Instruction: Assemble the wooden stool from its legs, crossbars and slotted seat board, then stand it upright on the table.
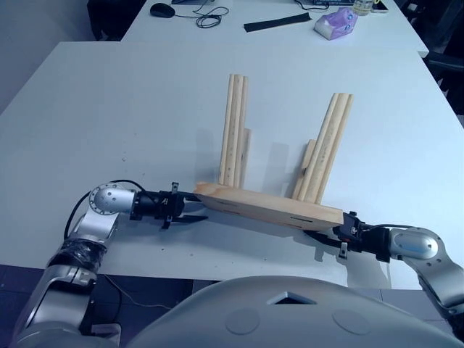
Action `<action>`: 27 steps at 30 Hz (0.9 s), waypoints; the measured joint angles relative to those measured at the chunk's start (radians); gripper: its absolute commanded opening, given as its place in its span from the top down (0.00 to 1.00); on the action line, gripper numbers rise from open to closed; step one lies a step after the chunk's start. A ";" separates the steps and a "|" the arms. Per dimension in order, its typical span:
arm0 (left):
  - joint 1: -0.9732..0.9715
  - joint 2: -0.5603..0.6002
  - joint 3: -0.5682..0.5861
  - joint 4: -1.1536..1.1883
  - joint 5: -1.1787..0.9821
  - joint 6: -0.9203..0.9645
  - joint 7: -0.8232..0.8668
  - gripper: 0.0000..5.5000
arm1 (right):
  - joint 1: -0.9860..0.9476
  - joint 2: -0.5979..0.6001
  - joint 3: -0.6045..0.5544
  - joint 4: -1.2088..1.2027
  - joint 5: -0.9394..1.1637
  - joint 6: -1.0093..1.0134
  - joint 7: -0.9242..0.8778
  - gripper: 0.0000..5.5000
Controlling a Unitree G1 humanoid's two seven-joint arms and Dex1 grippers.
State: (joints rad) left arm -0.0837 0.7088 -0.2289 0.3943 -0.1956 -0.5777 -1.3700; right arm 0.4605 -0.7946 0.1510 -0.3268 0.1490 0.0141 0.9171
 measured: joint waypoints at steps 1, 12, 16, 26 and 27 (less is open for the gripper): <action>-0.016 0.000 0.006 0.012 -0.001 0.006 -0.001 0.64 | 0.000 0.000 0.000 0.000 0.000 -0.003 0.000 0.69; -0.011 0.022 0.003 -0.020 -0.021 0.028 -0.056 0.64 | -0.008 -0.016 0.004 0.007 -0.003 -0.019 0.017 0.69; -0.011 0.008 -0.003 -0.025 -0.017 0.028 -0.051 0.64 | -0.034 -0.032 0.015 0.020 -0.010 -0.037 0.044 0.69; -0.041 0.009 -0.003 0.010 -0.016 0.006 -0.086 0.64 | -0.064 -0.051 0.045 0.052 -0.033 -0.108 0.072 0.69; -0.050 0.013 -0.003 0.012 -0.017 0.002 -0.095 0.64 | -0.064 -0.052 0.047 0.057 -0.035 -0.119 0.072 0.69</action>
State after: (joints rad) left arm -0.1337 0.7213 -0.2317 0.4064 -0.2124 -0.5756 -1.4647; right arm 0.3962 -0.8466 0.1975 -0.2696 0.1139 -0.1047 0.9893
